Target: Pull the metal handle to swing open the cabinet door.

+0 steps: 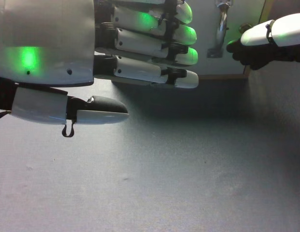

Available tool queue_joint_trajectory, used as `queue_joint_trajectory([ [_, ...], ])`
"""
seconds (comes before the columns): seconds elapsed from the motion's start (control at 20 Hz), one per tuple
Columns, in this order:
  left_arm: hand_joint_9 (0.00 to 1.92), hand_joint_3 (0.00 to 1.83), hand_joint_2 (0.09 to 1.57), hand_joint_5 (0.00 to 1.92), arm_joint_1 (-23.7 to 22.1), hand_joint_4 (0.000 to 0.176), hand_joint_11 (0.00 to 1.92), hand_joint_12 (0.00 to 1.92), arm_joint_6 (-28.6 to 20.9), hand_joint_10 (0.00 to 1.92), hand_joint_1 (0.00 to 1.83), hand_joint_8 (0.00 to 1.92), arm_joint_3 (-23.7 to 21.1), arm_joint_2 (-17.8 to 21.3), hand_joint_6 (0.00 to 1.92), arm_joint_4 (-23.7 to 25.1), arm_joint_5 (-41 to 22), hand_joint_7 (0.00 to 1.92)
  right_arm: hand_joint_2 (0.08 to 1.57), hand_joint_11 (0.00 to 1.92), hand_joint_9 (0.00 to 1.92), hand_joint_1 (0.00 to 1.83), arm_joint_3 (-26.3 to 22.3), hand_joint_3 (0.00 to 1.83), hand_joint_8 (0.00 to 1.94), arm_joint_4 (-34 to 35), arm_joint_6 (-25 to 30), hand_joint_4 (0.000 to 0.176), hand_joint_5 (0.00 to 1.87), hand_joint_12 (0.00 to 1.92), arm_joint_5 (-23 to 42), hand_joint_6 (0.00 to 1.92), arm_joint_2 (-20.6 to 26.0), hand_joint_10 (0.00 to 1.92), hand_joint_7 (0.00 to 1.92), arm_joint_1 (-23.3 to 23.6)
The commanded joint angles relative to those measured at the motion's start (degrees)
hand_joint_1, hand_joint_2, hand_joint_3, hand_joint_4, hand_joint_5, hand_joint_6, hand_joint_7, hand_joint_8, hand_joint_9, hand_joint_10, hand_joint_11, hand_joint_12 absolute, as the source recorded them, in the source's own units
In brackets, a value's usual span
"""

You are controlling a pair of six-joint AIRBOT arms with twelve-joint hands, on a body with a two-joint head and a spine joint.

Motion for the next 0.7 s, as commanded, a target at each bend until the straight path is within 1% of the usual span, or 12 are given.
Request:
queue_joint_trajectory([
  [0.0,0.35,0.09,1.57,0.38,-0.56,0.0,0.02,0.72,0.52,0.0,0.0,0.0,-0.02,0.39,0.0,-5.53,-1.42,0.39,1.57,0.0,0.37,0.0,0.3,0.12,0.01,1.77,0.72,0.0,0.4,0.92,2.14,0.0,0.09,0.01,0.4,1.21],
  [0.2,0.36,0.13,1.57,0.39,-0.56,0.0,0.02,0.72,0.52,0.0,0.0,0.0,-0.02,0.39,0.0,-5.53,-1.42,0.4,1.57,0.0,0.37,0.0,1.64,0.13,0.0,1.86,-0.18,0.0,0.41,0.93,2.15,0.0,-0.74,0.0,0.41,2.5],
  [0.4,0.36,0.1,1.57,0.38,-0.56,0.0,0.02,0.72,0.52,0.0,0.0,0.0,-0.02,0.39,0.0,-5.53,-1.42,0.39,1.57,0.0,0.36,0.0,3.37,0.12,0.0,1.86,-1.17,0.0,0.4,0.94,2.14,0.0,-1.58,0.0,0.4,2.63],
  [0.65,0.36,0.11,1.57,0.38,-0.56,0.0,0.02,0.72,0.52,0.0,0.0,0.0,-0.02,0.39,0.0,-5.53,-1.42,0.39,1.57,0.0,0.35,0.0,3.4,0.12,0.0,2.76,-1.17,0.0,0.4,0.91,2.38,0.0,-2.04,0.0,0.39,2.65],
])
